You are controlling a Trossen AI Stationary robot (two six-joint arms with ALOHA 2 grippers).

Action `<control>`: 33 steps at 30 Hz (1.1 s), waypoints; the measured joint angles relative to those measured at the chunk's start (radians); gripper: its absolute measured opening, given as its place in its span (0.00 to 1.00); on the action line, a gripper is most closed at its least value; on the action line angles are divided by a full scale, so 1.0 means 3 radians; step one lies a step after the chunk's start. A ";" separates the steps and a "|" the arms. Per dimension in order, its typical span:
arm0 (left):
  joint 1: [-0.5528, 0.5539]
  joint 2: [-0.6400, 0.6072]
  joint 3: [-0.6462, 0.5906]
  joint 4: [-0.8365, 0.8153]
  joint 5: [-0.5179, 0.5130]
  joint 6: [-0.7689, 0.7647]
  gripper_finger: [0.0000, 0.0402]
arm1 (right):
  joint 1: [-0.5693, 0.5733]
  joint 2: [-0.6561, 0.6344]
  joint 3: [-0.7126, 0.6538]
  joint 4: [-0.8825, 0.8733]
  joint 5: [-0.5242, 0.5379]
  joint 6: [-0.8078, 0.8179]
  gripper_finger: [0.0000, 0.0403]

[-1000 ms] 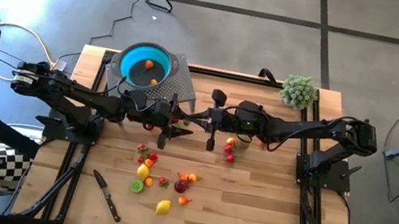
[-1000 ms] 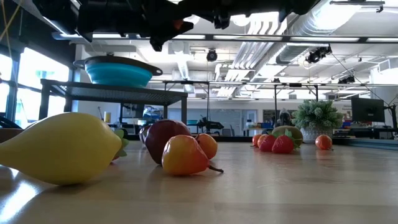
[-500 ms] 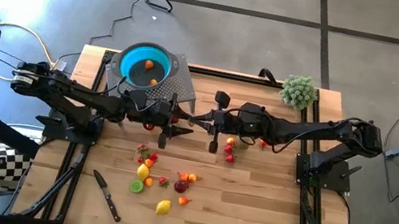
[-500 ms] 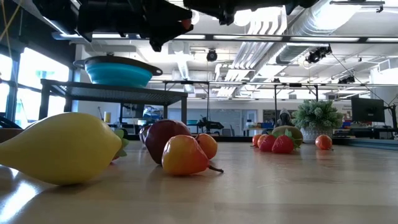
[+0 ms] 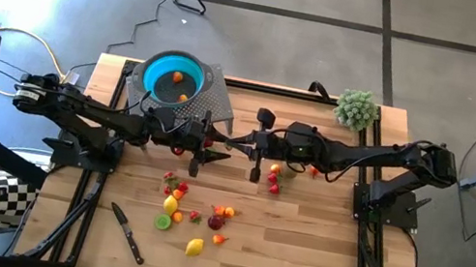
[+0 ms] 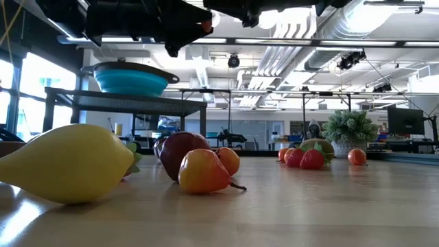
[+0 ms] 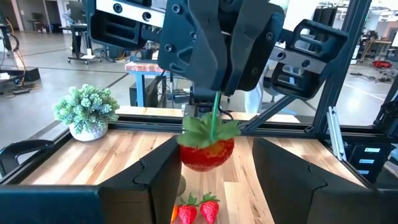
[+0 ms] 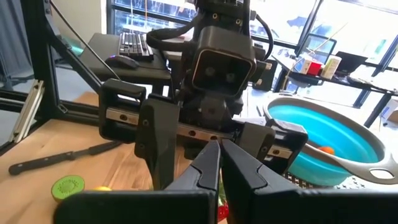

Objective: Pick & Place Fruit
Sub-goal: Put the red strawberry into the blue strainer bowl on the shelf

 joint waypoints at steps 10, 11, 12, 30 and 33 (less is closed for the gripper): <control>0.0000 0.0000 0.0000 0.0001 0.0001 0.0000 0.45 | 0.0000 0.0000 0.0000 -0.0001 -0.0001 0.0007 0.01; 0.0000 0.0000 0.0000 0.0001 0.0001 -0.0001 0.44 | 0.0000 0.0000 0.0000 -0.0001 -0.0001 0.0006 0.01; 0.0000 0.0000 0.0000 0.0001 0.0001 -0.0001 0.42 | 0.0000 0.0000 0.0000 -0.0001 -0.0001 0.0006 0.01; 0.0000 0.0000 0.0000 0.0000 0.0010 -0.0001 0.26 | -0.0001 0.0000 0.0001 0.0003 -0.0001 0.0006 0.01; 0.0000 0.0000 0.0000 0.0001 0.0009 -0.0001 0.26 | -0.0001 0.0000 0.0001 0.0003 -0.0001 0.0006 0.01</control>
